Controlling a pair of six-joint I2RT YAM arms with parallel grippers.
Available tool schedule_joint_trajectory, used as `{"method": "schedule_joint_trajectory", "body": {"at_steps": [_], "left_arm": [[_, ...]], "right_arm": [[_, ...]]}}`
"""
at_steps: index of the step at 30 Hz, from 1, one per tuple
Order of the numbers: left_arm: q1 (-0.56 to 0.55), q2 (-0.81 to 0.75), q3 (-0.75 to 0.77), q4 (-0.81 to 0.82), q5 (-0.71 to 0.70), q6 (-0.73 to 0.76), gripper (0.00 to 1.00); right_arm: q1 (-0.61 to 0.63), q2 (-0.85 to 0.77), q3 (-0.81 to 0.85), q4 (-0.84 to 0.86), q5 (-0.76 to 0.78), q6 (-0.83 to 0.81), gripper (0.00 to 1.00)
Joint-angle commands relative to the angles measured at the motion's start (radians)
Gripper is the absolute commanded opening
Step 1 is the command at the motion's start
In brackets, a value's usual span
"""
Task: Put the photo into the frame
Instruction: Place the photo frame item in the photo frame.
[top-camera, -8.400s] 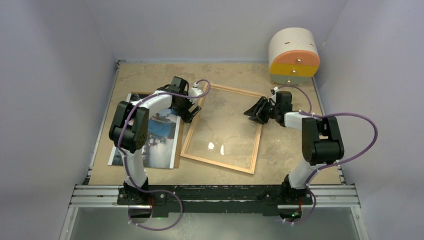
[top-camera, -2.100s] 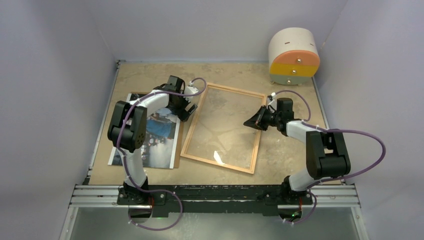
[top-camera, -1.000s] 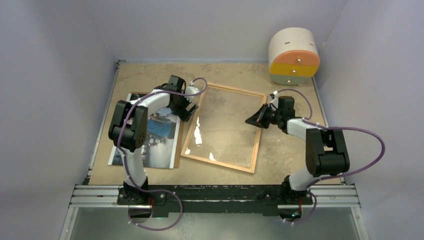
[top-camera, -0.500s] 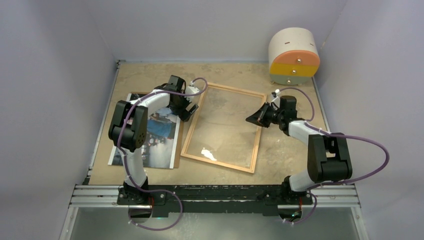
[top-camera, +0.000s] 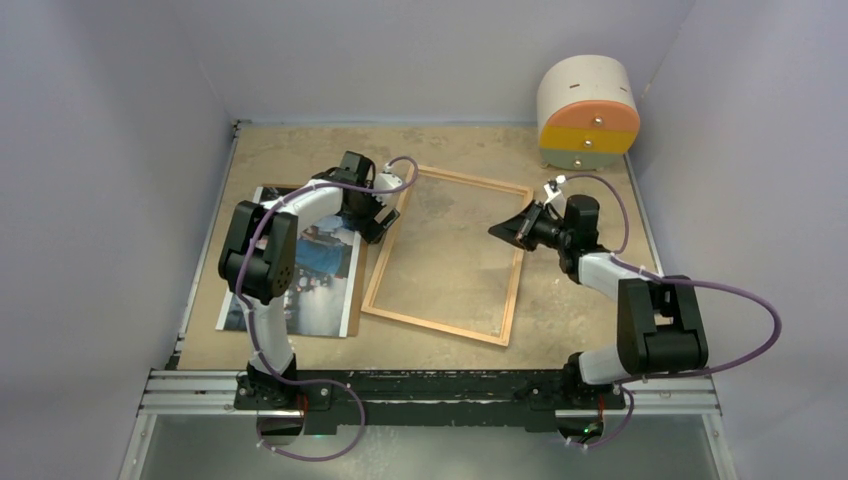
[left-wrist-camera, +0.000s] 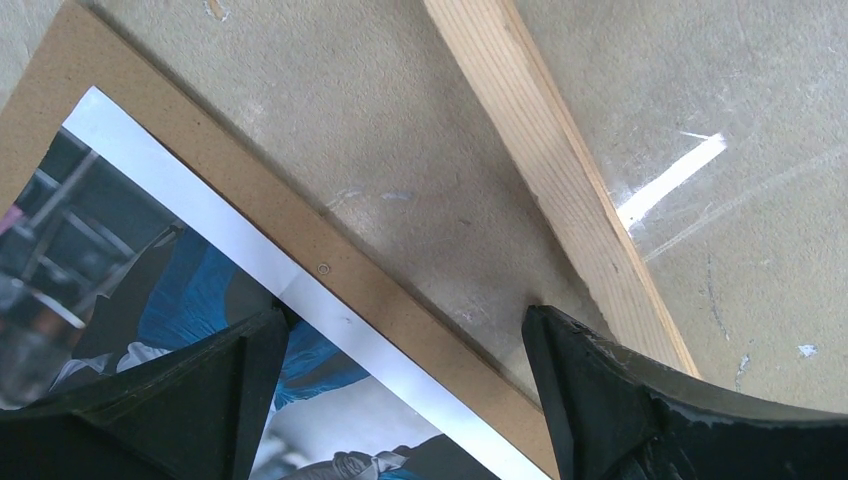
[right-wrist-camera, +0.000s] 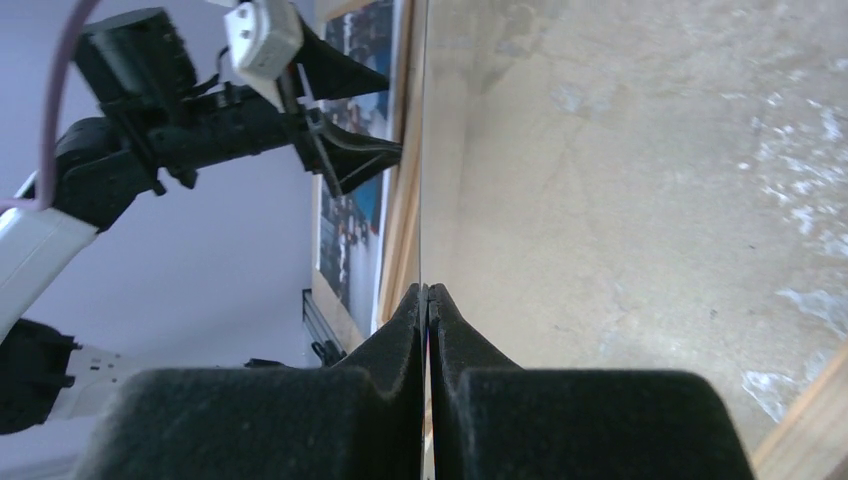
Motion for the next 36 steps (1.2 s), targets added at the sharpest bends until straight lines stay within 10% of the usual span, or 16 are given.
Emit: {"method": "schedule_joint_trajectory", "body": {"at_steps": [1, 36], "left_arm": [[-0.009, 0.027, 0.003, -0.009, 0.039, 0.008, 0.94], [-0.006, -0.017, -0.023, -0.044, 0.187, 0.049, 0.79]], "right_arm": [[0.001, -0.043, -0.022, 0.19, -0.082, 0.062, 0.0], [0.106, -0.009, -0.05, 0.512, 0.051, 0.448, 0.0]]}}
